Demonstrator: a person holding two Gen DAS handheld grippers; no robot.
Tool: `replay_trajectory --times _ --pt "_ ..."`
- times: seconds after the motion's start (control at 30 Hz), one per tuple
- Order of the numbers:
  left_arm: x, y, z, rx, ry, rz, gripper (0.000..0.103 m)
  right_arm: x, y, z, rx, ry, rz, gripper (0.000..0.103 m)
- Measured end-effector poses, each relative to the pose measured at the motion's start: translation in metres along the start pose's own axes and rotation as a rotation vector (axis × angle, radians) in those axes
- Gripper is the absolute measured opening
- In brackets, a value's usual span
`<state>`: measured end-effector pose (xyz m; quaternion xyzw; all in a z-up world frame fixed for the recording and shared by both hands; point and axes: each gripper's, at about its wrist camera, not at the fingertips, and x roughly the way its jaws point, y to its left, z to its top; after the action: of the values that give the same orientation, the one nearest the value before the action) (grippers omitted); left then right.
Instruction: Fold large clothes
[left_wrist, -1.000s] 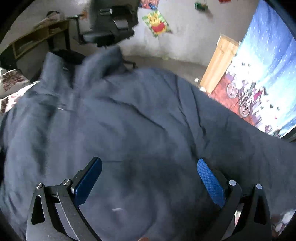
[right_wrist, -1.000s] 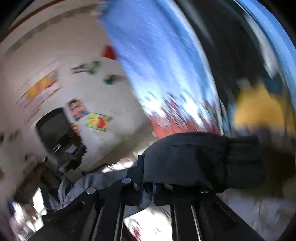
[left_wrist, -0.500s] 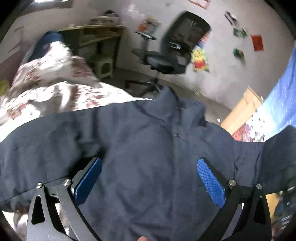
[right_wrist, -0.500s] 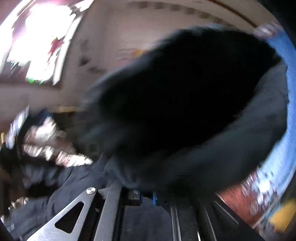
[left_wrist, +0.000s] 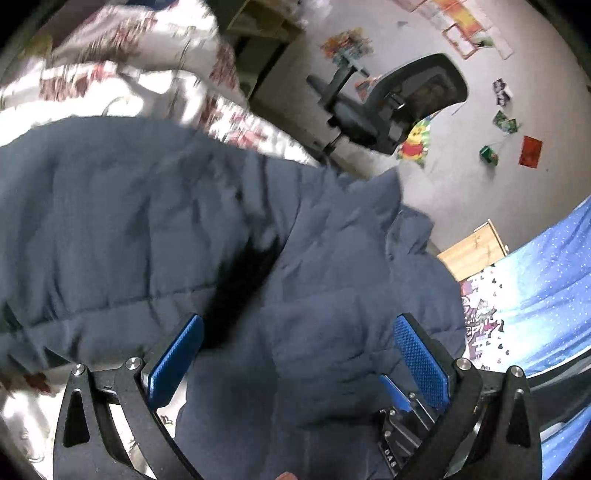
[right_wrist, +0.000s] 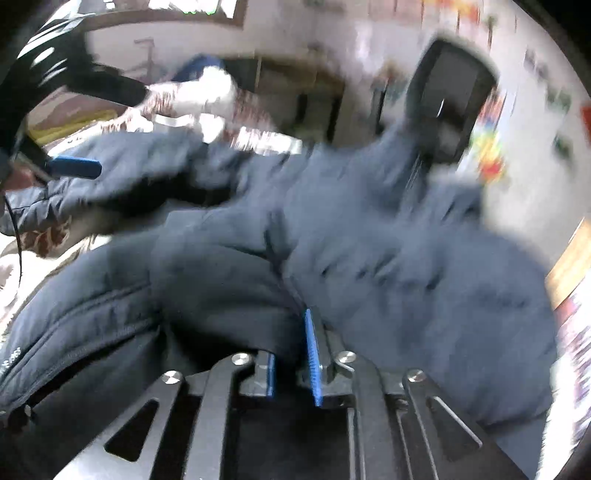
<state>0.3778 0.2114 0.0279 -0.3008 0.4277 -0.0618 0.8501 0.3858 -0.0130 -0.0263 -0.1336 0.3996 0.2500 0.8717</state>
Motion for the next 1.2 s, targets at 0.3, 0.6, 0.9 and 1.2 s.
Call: replay_trajectory --times 0.3,0.6,0.9,1.2 --pt "0.035 -0.026 -0.025 0.205 0.056 0.159 0.101 -0.059 -0.07 -0.015 0.126 -0.145 0.043 0.076" --pt "0.065 -0.025 -0.05 0.257 0.088 0.332 0.101 -0.021 -0.171 -0.026 0.342 -0.012 -0.126 0.076" --pt "0.0 0.006 -0.048 0.005 -0.01 0.16 0.101 -0.023 -0.143 -0.003 0.286 -0.05 -0.093 0.079" --pt "-0.127 0.112 -0.085 -0.469 -0.258 0.178 0.101 -0.02 -0.057 0.038 0.072 -0.134 0.052 0.09"
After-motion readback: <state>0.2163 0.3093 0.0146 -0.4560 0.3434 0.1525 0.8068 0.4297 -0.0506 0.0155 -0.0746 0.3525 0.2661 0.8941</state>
